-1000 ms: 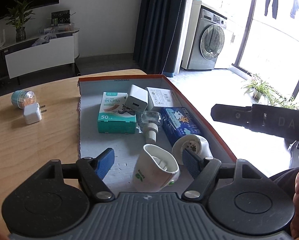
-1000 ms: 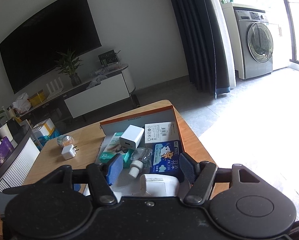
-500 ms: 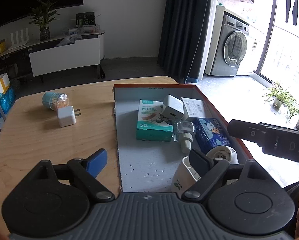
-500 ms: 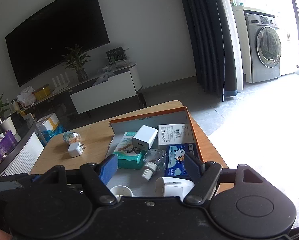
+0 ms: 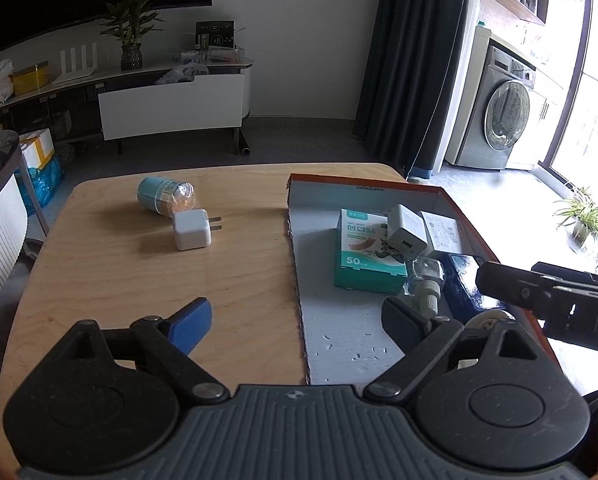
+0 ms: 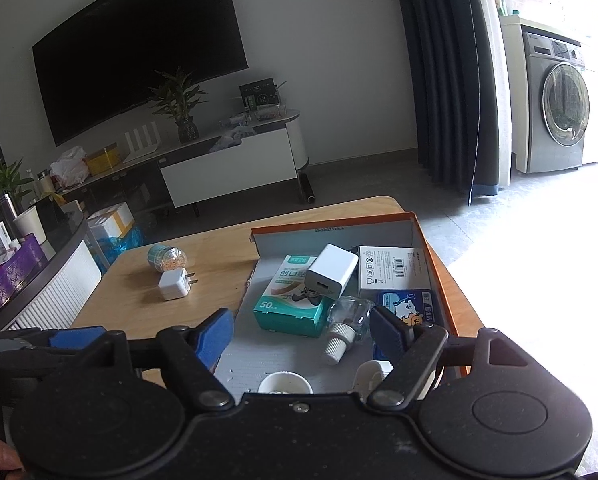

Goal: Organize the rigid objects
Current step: 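Withdraw both open grippers from the box toward the toothpick jar and charger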

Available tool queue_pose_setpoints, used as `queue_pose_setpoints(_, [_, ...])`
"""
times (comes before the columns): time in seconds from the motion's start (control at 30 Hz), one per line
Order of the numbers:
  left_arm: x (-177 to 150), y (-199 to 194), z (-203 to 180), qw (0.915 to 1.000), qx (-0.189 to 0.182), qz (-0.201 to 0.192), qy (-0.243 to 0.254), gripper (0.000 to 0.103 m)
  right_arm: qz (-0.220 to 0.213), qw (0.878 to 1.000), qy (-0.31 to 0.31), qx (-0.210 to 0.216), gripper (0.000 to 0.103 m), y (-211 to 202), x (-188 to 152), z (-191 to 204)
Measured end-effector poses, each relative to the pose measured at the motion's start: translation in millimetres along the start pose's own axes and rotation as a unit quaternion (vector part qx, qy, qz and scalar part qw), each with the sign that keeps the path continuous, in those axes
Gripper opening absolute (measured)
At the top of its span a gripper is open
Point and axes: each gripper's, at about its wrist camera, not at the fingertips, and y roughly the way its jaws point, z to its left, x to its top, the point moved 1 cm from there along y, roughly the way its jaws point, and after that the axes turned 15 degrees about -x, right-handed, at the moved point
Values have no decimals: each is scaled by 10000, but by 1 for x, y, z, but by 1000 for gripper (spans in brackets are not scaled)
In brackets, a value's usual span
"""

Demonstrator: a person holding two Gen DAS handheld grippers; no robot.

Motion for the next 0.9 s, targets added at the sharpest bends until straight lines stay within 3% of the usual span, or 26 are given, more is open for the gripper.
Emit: queue_pose_setpoints(0.9, [11, -20, 45, 9991, 312, -85, -278, 96, 145, 9983, -442, 344, 90, 12, 10, 49])
